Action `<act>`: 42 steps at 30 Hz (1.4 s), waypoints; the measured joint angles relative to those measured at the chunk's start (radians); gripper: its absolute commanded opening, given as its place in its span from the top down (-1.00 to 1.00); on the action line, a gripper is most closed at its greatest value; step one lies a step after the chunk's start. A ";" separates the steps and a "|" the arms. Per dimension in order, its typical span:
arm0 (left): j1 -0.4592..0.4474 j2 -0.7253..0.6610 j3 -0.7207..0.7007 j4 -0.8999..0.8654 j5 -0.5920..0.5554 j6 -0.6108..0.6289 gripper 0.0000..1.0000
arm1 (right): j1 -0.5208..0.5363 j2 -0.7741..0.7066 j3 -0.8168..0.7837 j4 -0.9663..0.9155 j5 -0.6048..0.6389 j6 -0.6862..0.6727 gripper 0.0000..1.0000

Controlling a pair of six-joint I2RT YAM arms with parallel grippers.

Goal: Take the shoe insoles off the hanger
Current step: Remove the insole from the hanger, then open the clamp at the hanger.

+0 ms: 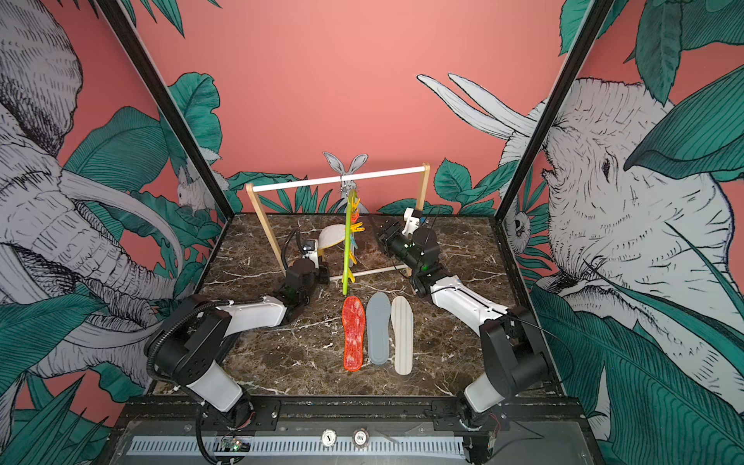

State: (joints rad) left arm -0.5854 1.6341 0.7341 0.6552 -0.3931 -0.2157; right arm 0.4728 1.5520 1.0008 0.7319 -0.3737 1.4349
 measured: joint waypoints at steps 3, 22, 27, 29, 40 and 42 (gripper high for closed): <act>0.002 0.000 0.004 -0.002 0.005 0.000 1.00 | 0.003 0.013 0.002 0.004 0.009 0.004 -0.09; 0.006 0.000 0.004 -0.018 0.018 0.000 1.00 | 0.031 0.142 0.063 -0.003 0.045 0.005 -0.11; 0.006 0.000 0.004 -0.019 0.019 0.000 1.00 | 0.035 0.149 0.080 -0.001 0.044 0.011 0.02; 0.006 0.000 0.004 -0.019 0.019 0.000 1.00 | 0.037 0.149 0.083 0.004 0.045 0.013 0.05; 0.006 0.000 0.004 -0.019 0.019 0.000 1.00 | 0.047 0.172 0.092 0.012 0.044 0.023 0.25; 0.006 0.000 0.004 -0.019 0.019 0.000 1.00 | 0.048 0.171 0.092 0.014 0.045 0.024 0.27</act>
State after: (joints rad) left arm -0.5789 1.6337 0.7383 0.6365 -0.3740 -0.2153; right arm 0.5205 1.7233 1.0931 0.7456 -0.3290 1.4590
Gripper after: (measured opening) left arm 0.058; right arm 0.374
